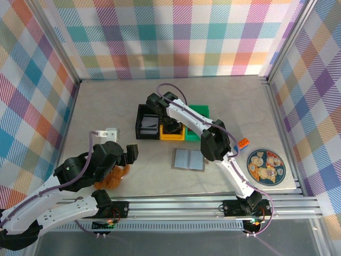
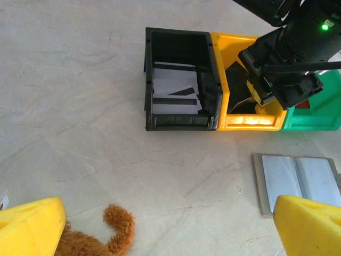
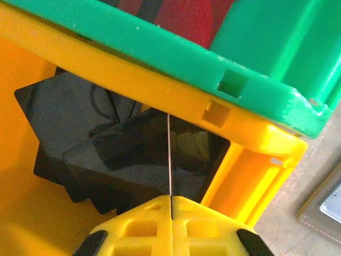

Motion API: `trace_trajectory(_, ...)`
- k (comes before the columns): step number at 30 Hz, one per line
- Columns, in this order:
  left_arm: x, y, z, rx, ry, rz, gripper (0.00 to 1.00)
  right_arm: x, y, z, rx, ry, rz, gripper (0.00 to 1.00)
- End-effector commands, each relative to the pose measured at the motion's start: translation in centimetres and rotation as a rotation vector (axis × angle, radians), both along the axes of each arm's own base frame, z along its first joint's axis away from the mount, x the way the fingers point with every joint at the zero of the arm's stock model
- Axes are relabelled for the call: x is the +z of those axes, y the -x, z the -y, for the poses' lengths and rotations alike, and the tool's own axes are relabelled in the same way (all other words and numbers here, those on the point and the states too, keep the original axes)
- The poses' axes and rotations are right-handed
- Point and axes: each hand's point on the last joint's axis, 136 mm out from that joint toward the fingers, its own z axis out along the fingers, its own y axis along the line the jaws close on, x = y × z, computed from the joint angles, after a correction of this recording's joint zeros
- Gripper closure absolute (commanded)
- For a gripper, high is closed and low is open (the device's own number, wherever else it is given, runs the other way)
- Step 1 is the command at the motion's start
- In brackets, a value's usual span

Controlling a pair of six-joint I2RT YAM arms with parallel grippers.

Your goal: Take the credit cards out of the card holder

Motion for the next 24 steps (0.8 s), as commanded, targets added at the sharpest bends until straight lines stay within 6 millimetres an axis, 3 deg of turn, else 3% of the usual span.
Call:
trace_trajectory(1,-0.7,0.2,-0.6,0.012,-0.020,-0.019,0.00,-1.6,-0.5,-0.2,-0.026,-0.017,-0.021,1.00)
trace_trajectory(7,-0.9,0.1,-0.5,0.012,-0.030,-0.023,0.00,-2.3,-1.3,-0.9,-0.028,-0.056,-0.005,1.00)
trace_trajectory(12,-1.1,0.0,-0.4,0.014,-0.036,-0.026,0.00,-1.8,-2.7,-1.3,0.001,-0.085,0.036,0.84)
trace_trajectory(14,-1.3,-0.1,-0.3,0.015,-0.044,-0.030,0.00,-0.6,-3.7,-1.3,0.035,-0.078,0.089,0.75)
trace_trajectory(19,-1.3,-0.4,0.1,0.013,-0.037,-0.020,0.00,3.5,-5.3,-1.9,0.136,-0.084,0.211,0.38)
trace_trajectory(24,-0.6,-1.0,-0.1,0.032,-0.055,0.007,0.00,8.3,-5.3,-2.1,0.258,-0.048,0.308,0.20)
